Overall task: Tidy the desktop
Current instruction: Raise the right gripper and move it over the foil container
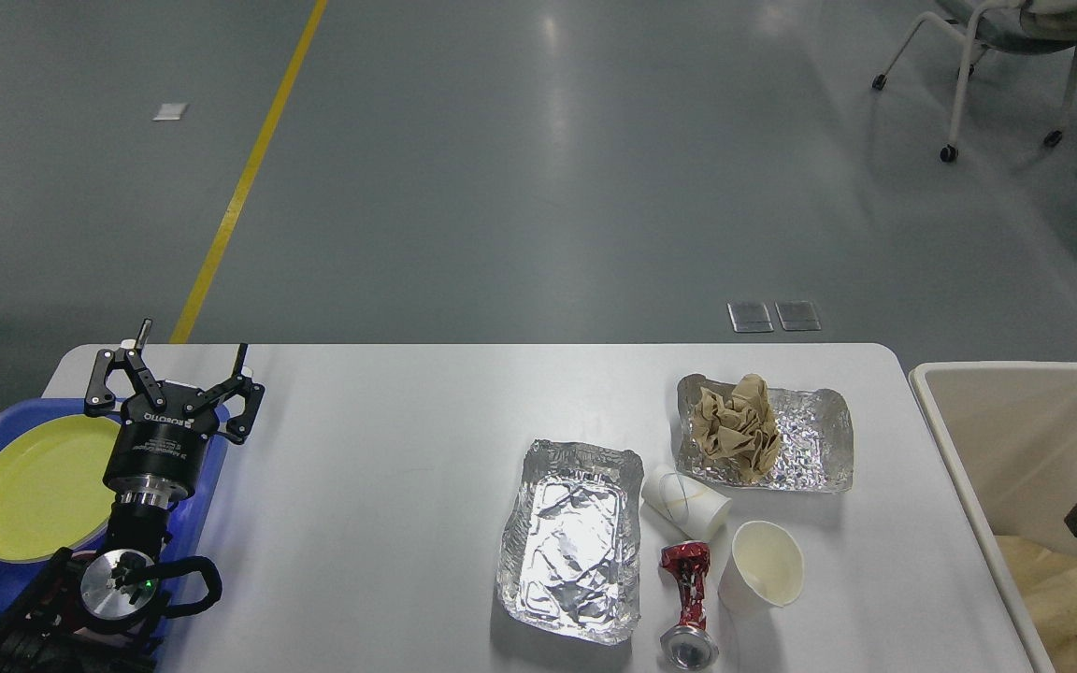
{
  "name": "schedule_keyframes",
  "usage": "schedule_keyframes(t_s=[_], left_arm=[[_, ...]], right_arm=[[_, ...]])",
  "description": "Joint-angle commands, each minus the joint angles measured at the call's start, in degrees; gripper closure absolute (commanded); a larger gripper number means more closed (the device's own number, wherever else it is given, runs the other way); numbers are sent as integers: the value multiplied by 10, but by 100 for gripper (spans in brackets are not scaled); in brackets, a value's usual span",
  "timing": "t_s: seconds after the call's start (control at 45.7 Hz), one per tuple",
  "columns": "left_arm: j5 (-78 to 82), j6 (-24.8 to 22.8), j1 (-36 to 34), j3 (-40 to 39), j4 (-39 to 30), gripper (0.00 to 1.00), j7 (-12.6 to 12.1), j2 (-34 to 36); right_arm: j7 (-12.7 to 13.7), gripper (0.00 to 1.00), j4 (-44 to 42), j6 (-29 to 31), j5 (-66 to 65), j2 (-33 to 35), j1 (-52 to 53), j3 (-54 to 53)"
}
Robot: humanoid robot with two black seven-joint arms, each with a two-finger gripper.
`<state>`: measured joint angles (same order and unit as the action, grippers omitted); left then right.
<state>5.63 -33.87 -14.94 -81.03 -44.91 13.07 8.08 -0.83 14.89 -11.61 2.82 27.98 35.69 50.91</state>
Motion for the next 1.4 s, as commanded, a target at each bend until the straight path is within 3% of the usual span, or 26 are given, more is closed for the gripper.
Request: schedule_keyframes(t_s=[0.0,0.153,0.394,0.678,0.963,1.116,1.378], left_arm=[[0,0,0,0,0,4,0,0],[0,0,0,0,0,4,0,0],[0,-1,0,0,0,4,-1,0],[0,-1,0,0,0,4,-1,0],[0,-1,0,0,0,4,0,0],[0,0,0,0,0,4,0,0],[0,0,0,0,0,4,-1,0]], right_arm=[[0,0,79,68,-12,46,97,22],[5,0,158,192,-43,67,255,122],[8,0,358,395,-42,57,556,250],[7,0,546,580,-34,-46,840,328],[7,0,741,598,-29,-135,1071,298],[7,0,831,605,10,-139,1178,248],[7,0,842,600,21,-151,1193,248]])
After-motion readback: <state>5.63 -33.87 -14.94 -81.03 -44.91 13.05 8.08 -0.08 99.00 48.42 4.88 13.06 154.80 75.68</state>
